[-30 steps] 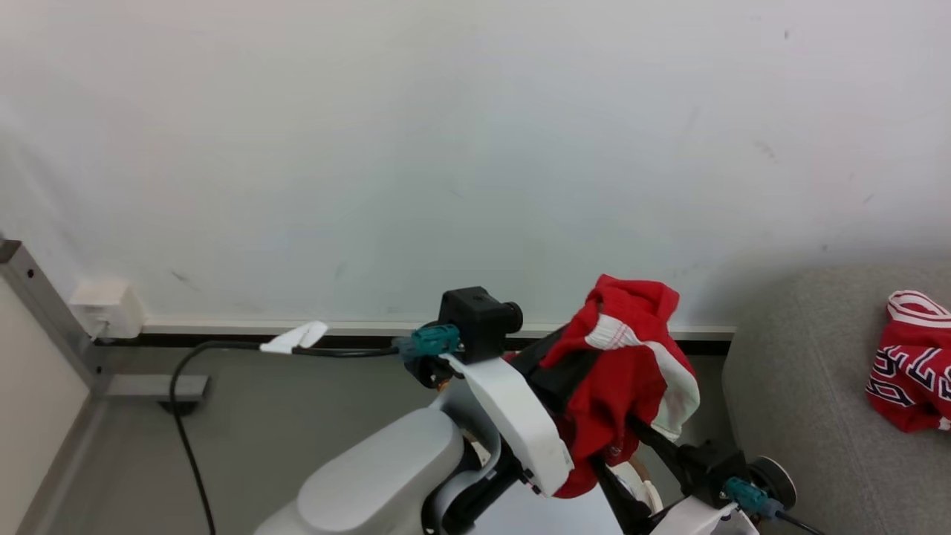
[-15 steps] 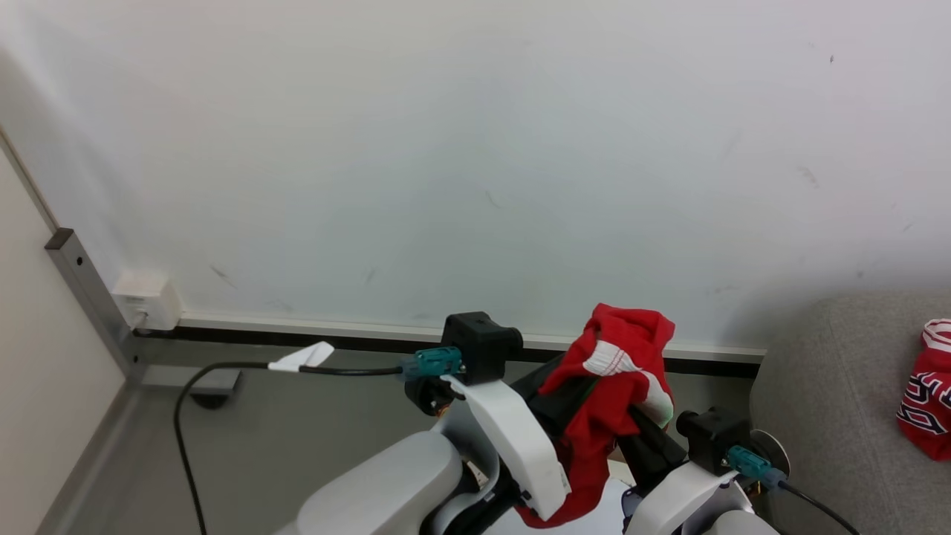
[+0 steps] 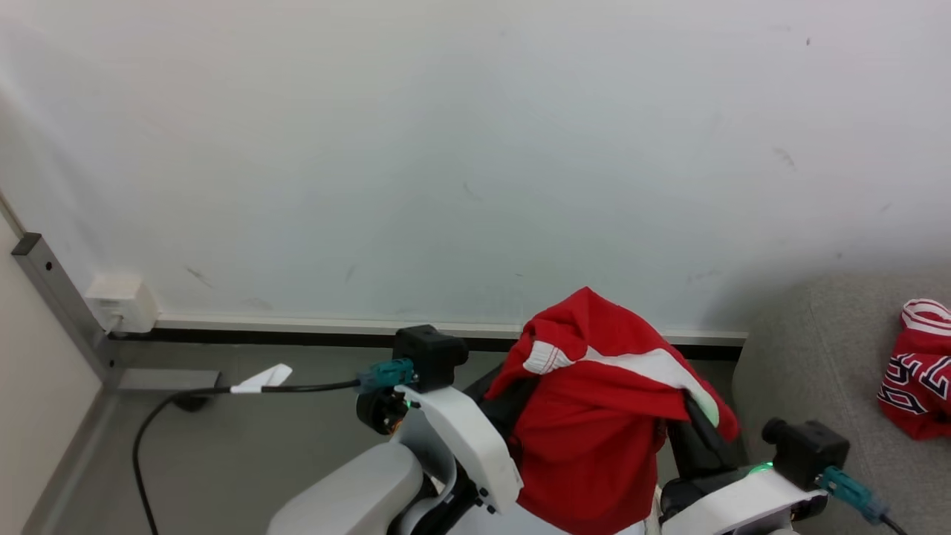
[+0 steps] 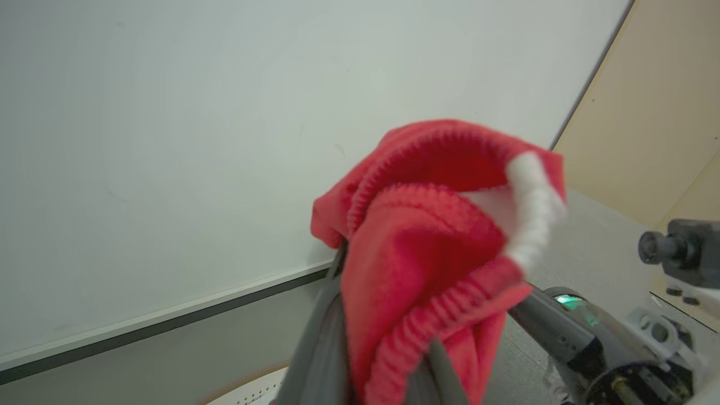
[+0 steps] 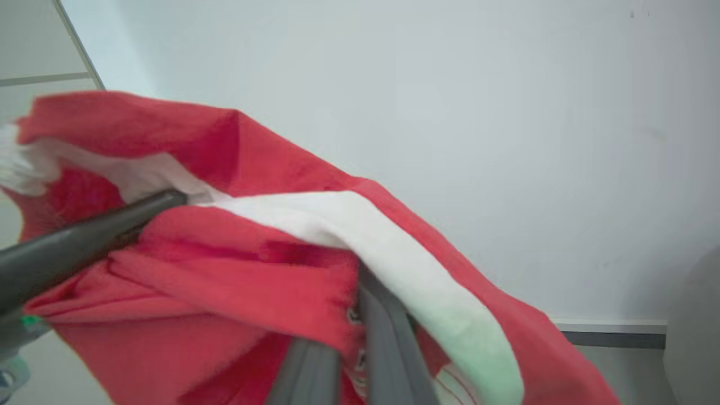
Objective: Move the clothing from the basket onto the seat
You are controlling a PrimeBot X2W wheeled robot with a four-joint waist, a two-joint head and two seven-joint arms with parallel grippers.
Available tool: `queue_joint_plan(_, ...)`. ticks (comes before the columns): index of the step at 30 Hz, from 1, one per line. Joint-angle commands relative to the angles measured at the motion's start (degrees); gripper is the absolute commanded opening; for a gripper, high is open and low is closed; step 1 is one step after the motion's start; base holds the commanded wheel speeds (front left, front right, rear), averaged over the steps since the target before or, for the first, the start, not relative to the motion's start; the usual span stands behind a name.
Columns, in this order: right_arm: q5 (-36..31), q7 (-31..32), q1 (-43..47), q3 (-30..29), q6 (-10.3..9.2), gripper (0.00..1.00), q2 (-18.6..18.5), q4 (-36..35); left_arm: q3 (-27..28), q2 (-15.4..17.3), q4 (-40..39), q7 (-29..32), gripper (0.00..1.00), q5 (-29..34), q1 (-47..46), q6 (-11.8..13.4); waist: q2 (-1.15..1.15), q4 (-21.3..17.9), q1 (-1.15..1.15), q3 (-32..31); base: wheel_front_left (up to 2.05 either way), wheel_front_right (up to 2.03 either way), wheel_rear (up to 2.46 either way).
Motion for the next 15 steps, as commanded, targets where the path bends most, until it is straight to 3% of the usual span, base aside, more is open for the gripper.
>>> queue_joint_plan(1, 1.6, -0.2, 1.1, -1.1, -0.13, 0.00, -0.4, -1.5, 0.0, 0.4, 0.4, -0.6, 0.41, -0.5, 1.3, 0.0, 0.00, -0.5, 0.00, 0.3, 0.00, 0.00, 0.00)
queue_joint_plan(2, 2.5, -0.2, 1.4, -1.7, -0.13, 0.00, -0.4, -2.6, -0.1, 0.5, 0.5, -0.8, 0.53, -0.3, 1.4, -0.1, 0.00, -0.8, 0.00, 0.4, 0.00, 0.00, 0.00)
queue_joint_plan(3, 3.2, -0.2, 1.6, -2.3, -0.13, 0.00, -0.4, -3.5, -0.1, 0.5, 0.7, -1.0, 0.95, -0.2, 1.5, -0.2, 0.00, -1.1, 0.00, 0.5, 0.00, 0.00, 0.00)
queue_joint_plan(4, 3.9, -0.2, 1.6, -2.9, -0.13, 0.00, -0.5, -4.4, -0.3, 0.5, 0.7, -1.1, 1.00, -0.2, 1.7, -0.4, 0.00, -1.5, 0.00, 0.7, 0.00, 0.00, 0.00)
queue_joint_plan(15, 6.2, -0.2, 0.5, -7.8, -0.13, 0.00, -2.3, -9.7, -1.5, 1.3, -0.6, -2.7, 1.00, 1.4, 3.3, -1.2, 0.00, -6.7, 0.00, 1.8, 0.00, 0.00, 0.00)
